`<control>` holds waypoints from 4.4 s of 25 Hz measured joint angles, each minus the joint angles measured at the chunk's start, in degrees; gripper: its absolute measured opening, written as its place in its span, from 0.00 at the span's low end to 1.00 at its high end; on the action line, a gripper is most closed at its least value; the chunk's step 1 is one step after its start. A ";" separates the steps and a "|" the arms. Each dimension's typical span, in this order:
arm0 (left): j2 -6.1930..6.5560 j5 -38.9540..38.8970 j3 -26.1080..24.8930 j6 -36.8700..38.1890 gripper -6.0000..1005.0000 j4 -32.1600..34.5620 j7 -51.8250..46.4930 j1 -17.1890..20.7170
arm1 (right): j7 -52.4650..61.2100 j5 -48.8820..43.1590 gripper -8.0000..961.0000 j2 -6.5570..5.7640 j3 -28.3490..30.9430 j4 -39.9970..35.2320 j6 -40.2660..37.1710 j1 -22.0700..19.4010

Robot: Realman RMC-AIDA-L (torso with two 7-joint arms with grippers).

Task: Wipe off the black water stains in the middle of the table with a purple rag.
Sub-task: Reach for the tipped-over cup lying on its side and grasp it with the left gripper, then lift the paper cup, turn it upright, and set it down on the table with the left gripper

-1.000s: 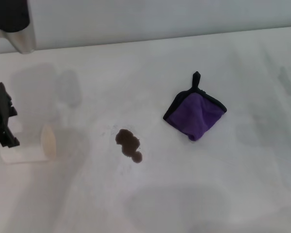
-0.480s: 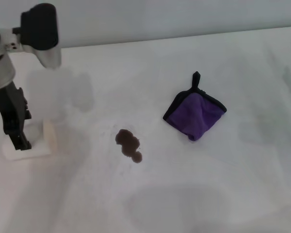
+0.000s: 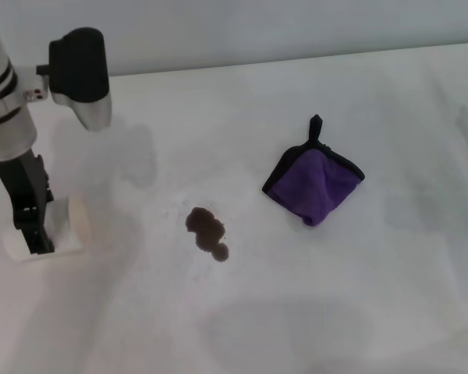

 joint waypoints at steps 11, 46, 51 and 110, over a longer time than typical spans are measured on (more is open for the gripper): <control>-0.01 0.18 -0.05 -2.46 0.87 1.84 -2.47 2.04 | 0.00 -0.01 0.91 0.00 0.00 0.01 0.07 -0.15; 0.07 -29.51 -0.13 -23.52 0.71 -2.26 -8.28 5.80 | 0.00 0.09 0.91 -0.01 1.19 -0.42 -0.18 0.28; 0.02 -47.83 -0.13 -33.06 0.66 1.82 -6.29 12.65 | -0.01 0.08 0.91 0.00 1.23 -0.68 -0.18 0.00; -0.54 -138.57 -1.02 -21.73 0.68 37.77 89.23 58.81 | 2.00 -0.40 0.90 0.17 0.70 -0.88 -2.46 1.36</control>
